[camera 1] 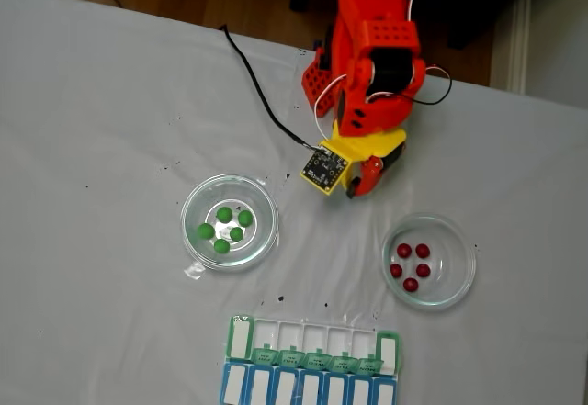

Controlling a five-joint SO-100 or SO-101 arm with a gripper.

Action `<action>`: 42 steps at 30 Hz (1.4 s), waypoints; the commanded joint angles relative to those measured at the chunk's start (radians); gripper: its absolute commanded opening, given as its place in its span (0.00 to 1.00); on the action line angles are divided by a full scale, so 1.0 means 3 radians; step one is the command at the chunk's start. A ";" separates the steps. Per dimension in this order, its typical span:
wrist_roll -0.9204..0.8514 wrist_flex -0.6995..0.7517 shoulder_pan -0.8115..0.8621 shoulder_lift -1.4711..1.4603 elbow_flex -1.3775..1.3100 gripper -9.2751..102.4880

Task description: Sort medicines into box.

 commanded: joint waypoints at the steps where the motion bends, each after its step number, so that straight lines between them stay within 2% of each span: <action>1: -0.0097 0.0066 -0.0036 -0.0010 -0.0005 0.12; 5: 0.0261 -0.0251 -0.0159 -0.0020 -0.0015 0.12; 8: 0.0573 -0.0522 -0.0240 -0.0010 -0.0337 0.12; 14: 0.1135 -0.0394 -0.0455 -0.0092 -0.1258 0.14; 26: 0.1150 -0.0164 -0.0721 -0.2096 -0.3124 0.14; 32: 0.1171 -0.0225 -0.0905 -0.2659 -0.3533 0.15; 37: 0.1268 0.0005 -0.1217 -0.3180 -0.4096 0.16; 42: 0.1222 0.0041 -0.1340 -0.3451 -0.4310 0.16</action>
